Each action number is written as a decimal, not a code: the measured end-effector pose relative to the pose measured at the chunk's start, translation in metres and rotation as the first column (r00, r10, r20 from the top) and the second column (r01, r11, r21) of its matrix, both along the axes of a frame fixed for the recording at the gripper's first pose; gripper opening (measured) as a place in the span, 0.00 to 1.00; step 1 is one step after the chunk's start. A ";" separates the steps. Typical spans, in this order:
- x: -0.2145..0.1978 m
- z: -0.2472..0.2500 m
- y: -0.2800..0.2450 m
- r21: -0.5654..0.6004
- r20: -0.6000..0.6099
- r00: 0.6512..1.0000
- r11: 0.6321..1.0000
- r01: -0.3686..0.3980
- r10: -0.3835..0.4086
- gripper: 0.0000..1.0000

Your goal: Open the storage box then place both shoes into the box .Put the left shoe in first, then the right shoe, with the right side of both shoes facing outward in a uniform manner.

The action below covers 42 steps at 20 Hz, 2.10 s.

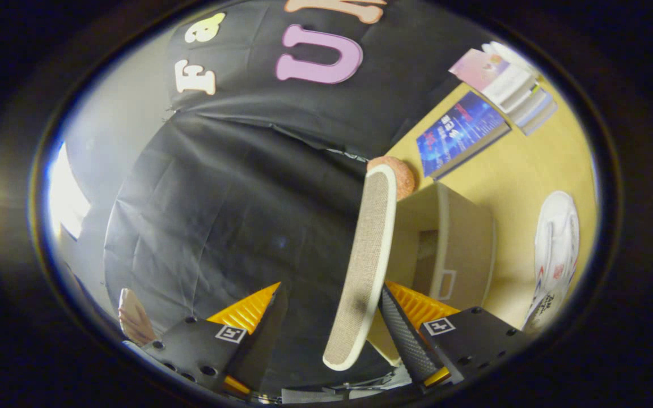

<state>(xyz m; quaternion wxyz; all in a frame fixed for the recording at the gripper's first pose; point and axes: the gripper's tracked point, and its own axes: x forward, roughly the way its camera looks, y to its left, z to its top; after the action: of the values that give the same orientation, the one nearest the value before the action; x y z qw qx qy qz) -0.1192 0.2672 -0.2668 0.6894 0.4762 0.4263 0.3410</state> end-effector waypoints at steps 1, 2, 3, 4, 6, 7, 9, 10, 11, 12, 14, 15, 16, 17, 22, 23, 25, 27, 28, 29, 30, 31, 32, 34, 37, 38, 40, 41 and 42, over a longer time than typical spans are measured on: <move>0.003 0.012 0.007 0.004 0.015 1.000 1.000 -0.016 0.016 0.97; 0.007 0.020 0.017 0.007 0.029 0.999 0.999 -0.033 0.033 0.97; 0.010 0.031 0.027 0.010 0.044 0.998 0.999 -0.053 0.052 0.97; 0.015 0.039 0.038 0.008 0.057 0.996 0.997 -0.071 0.070 0.97; 0.018 0.049 0.060 -0.011 0.085 0.990 0.994 -0.108 0.108 0.97; 0.018 0.056 0.072 -0.020 0.095 0.987 0.992 -0.128 0.129 0.97; 0.018 0.061 0.095 -0.040 0.098 0.981 0.986 -0.165 0.168 0.97; 0.019 0.062 0.109 -0.045 0.097 0.978 0.983 -0.180 0.183 0.97; 0.018 0.061 0.122 -0.052 0.091 0.975 0.979 -0.197 0.201 0.97; 0.018 0.058 0.135 -0.062 0.084 0.972 0.975 -0.215 0.220 0.97; 0.017 0.048 0.158 -0.095 0.067 0.966 0.965 -0.242 0.249 0.97; 0.014 0.044 0.170 -0.105 0.054 0.964 0.961 -0.255 0.262 0.97; 0.014 0.039 0.182 -0.117 0.038 0.961 0.956 -0.268 0.274 0.97; 0.013 0.032 0.192 -0.132 0.024 0.958 0.951 -0.279 0.285 0.97; 0.004 0.006 0.231 -0.192 -0.042 0.944 0.925 -0.329 0.327 0.97; 0.002 0.003 0.234 -0.192 -0.054 0.943 0.923 -0.333 0.329 0.97; 0.001 -0.004 0.238 -0.204 -0.065 0.939 0.917 -0.343 0.337 0.97; 0.001 -0.013 0.235 -0.228 -0.063 0.936 0.908 -0.352 0.347 0.97; 0.002 -0.017 0.232 -0.239 -0.060 0.935 0.904 -0.353 0.349 0.97; 0.002 -0.019 0.230 -0.245 -0.059 0.935 0.903 -0.354 0.351 0.97; 0.004 -0.018 0.230 -0.249 -0.055 0.936 0.903 -0.350 0.348 0.97; 0.005 -0.016 0.228 -0.251 -0.052 0.937 0.904 -0.346 0.344 0.97; 0.009 -0.017 0.225 -0.254 -0.048 0.940 0.906 -0.340 0.339 0.97; 0.018 -0.014 0.214 -0.261 -0.037 0.946 0.911 -0.320 0.322 0.97; 0.033 -0.013 0.190 -0.272 -0.027 0.959 0.921 -0.278 0.281 0.97; 0.041 -0.014 0.179 -0.286 -0.019 0.964 0.923 -0.258 0.264 0.97; 0.053 -0.014 0.155 -0.310 -0.007 0.974 0.926 -0.217 0.226 0.97; 0.059 -0.017 0.142 -0.320 -0.002 0.979 0.928 -0.193 0.203 0.97; 0.066 -0.017 0.126 -0.331 0.003 0.984 0.928 -0.169 0.180 0.97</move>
<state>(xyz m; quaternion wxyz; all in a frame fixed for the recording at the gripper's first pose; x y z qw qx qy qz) -0.0536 0.3934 -0.2835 0.7333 0.3087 0.5063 0.3326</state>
